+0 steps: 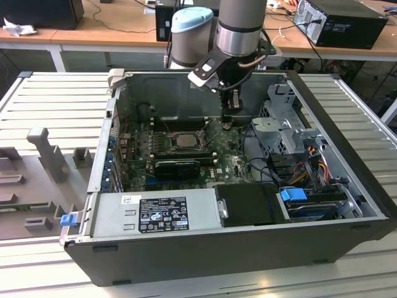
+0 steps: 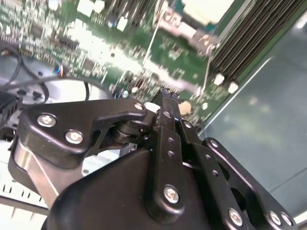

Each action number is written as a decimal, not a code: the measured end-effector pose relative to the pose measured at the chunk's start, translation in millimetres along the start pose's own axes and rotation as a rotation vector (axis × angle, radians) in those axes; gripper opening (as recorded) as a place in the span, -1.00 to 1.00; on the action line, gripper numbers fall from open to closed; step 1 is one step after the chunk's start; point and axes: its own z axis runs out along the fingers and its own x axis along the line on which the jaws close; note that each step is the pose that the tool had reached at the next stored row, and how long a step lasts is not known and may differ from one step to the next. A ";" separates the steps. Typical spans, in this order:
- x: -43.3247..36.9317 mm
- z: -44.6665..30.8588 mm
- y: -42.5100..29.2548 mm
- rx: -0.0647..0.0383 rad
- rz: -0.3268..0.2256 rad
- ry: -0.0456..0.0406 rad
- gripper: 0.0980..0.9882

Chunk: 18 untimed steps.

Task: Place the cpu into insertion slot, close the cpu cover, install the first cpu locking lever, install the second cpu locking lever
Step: 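Close the cpu cover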

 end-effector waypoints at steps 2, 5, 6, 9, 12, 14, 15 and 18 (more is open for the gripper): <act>-0.1 4.0 2.6 0.000 0.000 -0.0001 -0.98; -0.4 12.1 2.1 0.000 0.000 -0.0001 -0.98; -0.4 13.5 2.0 0.001 0.000 0.0000 -0.98; -0.6 15.2 1.2 0.004 -0.001 -0.0003 -0.98; -0.5 15.1 -1.7 0.004 -0.001 -0.0001 -0.98; -0.5 15.1 -3.3 0.004 -0.001 0.0000 -0.98; -0.5 15.0 -4.5 0.004 -0.001 -0.0001 -0.98; -0.5 14.8 -8.2 0.004 -0.001 -0.0001 -0.98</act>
